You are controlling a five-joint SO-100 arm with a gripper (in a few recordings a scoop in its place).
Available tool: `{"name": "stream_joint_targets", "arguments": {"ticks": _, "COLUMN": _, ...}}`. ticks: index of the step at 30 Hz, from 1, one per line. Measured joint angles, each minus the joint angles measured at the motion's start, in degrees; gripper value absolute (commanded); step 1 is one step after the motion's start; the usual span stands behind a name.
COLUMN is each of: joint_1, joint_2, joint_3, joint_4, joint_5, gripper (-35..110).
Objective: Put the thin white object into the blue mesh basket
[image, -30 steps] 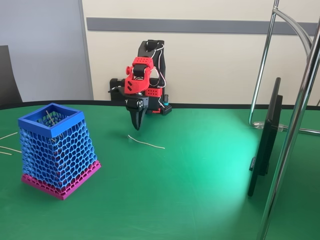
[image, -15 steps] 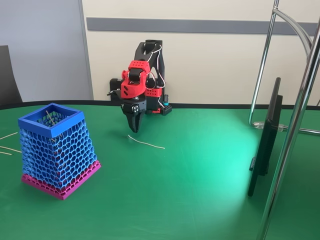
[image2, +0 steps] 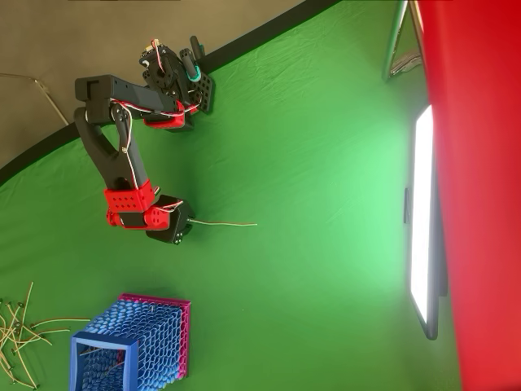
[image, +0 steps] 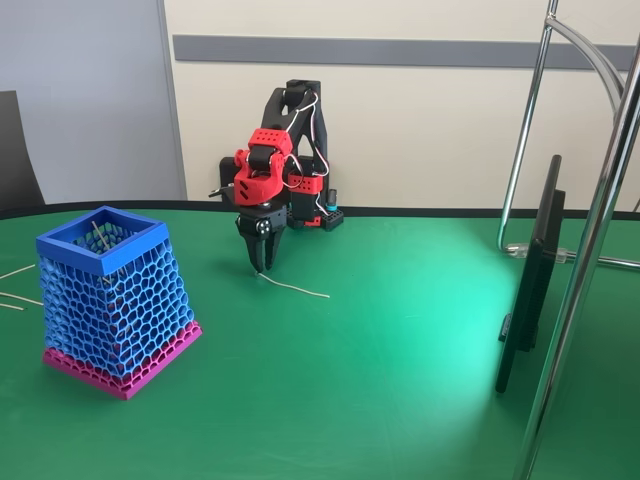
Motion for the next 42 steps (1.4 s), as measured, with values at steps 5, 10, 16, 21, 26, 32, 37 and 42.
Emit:
{"name": "stream_joint_targets", "arguments": {"ticks": 5, "joint_1": 0.0, "joint_2": -1.2, "joint_3": -0.6, "joint_4": 0.0, "joint_5": -0.1, "gripper": 14}}
{"name": "stream_joint_targets", "arguments": {"ticks": 10, "joint_1": 0.4, "joint_2": -2.6, "joint_3": -1.1, "joint_4": 0.0, "joint_5": 0.0, "gripper": 14}}
{"name": "stream_joint_targets", "arguments": {"ticks": 16, "joint_1": 1.4, "joint_2": -4.4, "joint_3": -2.0, "joint_4": 0.0, "joint_5": 0.0, "gripper": 13}}
{"name": "stream_joint_targets", "arguments": {"ticks": 21, "joint_1": 2.3, "joint_2": -6.0, "joint_3": -3.3, "joint_4": -0.2, "joint_5": -0.2, "gripper": 10}}
{"name": "stream_joint_targets", "arguments": {"ticks": 26, "joint_1": 2.5, "joint_2": -6.8, "joint_3": -3.6, "joint_4": 0.0, "joint_5": -0.2, "gripper": 6}}
{"name": "stream_joint_targets", "arguments": {"ticks": 32, "joint_1": 2.5, "joint_2": -6.9, "joint_3": -4.1, "joint_4": 0.0, "joint_5": -0.2, "gripper": 5}}
{"name": "stream_joint_targets", "arguments": {"ticks": 37, "joint_1": 2.5, "joint_2": -6.9, "joint_3": -4.1, "joint_4": 0.3, "joint_5": -0.4, "gripper": 5}}
{"name": "stream_joint_targets", "arguments": {"ticks": 42, "joint_1": 2.5, "joint_2": -6.2, "joint_3": -6.1, "joint_4": 1.1, "joint_5": -1.1, "gripper": 5}}
